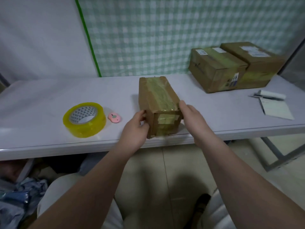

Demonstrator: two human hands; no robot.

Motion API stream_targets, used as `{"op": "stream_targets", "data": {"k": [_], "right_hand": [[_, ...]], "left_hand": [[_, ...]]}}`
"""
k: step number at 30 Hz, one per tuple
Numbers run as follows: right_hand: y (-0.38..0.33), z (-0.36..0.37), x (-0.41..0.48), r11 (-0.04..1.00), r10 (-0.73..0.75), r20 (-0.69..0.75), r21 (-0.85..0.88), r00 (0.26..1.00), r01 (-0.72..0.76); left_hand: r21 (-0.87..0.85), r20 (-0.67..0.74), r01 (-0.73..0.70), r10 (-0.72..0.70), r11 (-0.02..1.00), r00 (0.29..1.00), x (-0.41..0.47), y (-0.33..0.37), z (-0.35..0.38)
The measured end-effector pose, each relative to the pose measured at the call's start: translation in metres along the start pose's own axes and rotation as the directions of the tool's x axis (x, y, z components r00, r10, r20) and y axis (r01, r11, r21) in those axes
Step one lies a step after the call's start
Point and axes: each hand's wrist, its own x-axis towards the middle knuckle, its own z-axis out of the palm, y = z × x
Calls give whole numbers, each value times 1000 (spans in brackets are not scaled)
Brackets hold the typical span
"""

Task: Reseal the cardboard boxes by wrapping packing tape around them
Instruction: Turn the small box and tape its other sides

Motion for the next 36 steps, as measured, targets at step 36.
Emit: {"op": "stream_targets", "data": {"k": [36], "right_hand": [[-51, -22, 3, 968, -226, 295, -38, 928, 248]], "left_hand": [[677, 271, -416, 320, 606, 908, 16, 106, -40]]}}
